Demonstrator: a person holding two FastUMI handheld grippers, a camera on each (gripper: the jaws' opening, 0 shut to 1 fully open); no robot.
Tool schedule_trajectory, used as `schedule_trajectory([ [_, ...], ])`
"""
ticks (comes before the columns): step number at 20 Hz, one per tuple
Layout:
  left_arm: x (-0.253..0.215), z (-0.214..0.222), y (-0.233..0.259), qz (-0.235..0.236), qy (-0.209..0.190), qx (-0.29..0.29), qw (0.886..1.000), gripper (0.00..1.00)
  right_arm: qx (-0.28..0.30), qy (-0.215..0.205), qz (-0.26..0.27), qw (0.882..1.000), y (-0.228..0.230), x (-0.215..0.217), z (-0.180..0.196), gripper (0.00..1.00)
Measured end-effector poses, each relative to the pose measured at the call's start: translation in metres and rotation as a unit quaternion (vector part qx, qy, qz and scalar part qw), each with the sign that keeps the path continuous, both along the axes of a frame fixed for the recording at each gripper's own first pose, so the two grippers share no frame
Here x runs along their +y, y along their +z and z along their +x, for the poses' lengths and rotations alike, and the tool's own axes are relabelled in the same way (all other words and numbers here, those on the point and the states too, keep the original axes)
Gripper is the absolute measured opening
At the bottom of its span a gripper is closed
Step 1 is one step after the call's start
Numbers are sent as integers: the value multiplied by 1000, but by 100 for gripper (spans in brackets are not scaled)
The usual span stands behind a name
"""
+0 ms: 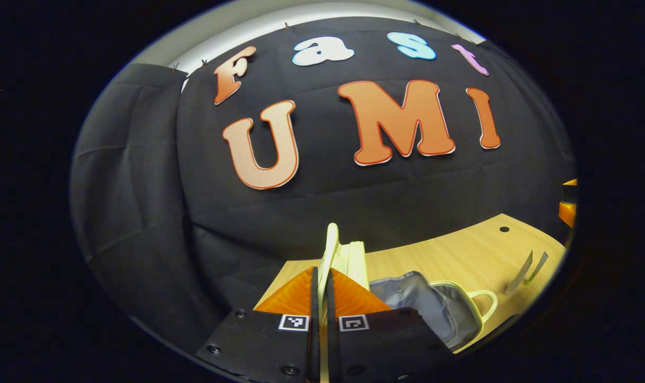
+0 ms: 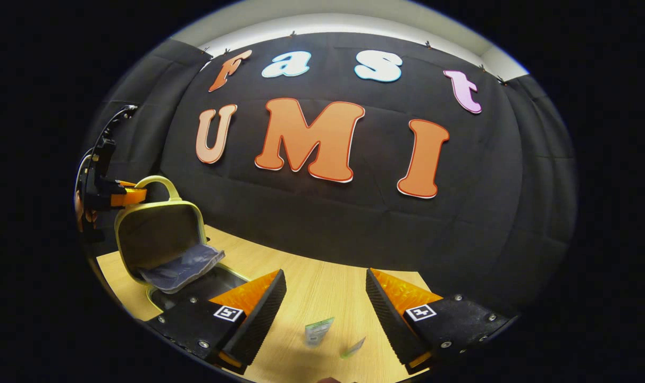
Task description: First open the suitcase, pack the skin care products into it, and then close the suitcase.
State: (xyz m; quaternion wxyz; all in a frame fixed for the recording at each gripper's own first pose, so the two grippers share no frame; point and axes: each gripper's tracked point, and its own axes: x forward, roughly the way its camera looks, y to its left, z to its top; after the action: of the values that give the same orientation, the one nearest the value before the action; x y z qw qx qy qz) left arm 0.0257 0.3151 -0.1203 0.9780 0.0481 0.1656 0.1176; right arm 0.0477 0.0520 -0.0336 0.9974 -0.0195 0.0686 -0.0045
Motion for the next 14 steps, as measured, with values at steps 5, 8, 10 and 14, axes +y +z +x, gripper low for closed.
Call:
schedule_trajectory([
  [5, 63, -5, -32, -21, 24, 19, 999, 6, 10, -12, 1, 1000, 1, 28, 4, 95],
  [8, 94, -10, -57, -23, 31, 38, 999, 6, 17, -19, 7, 1000, -2, 45, 5, 94],
  [10, 115, -13, -74, -16, 39, 54, 998, 6, 22, -25, 6, 999, -4, 55, 6, 94],
  [14, 151, -20, -120, -25, 61, 93, 993, 6, 33, -38, 9, 999, -7, 70, 0, 94],
])
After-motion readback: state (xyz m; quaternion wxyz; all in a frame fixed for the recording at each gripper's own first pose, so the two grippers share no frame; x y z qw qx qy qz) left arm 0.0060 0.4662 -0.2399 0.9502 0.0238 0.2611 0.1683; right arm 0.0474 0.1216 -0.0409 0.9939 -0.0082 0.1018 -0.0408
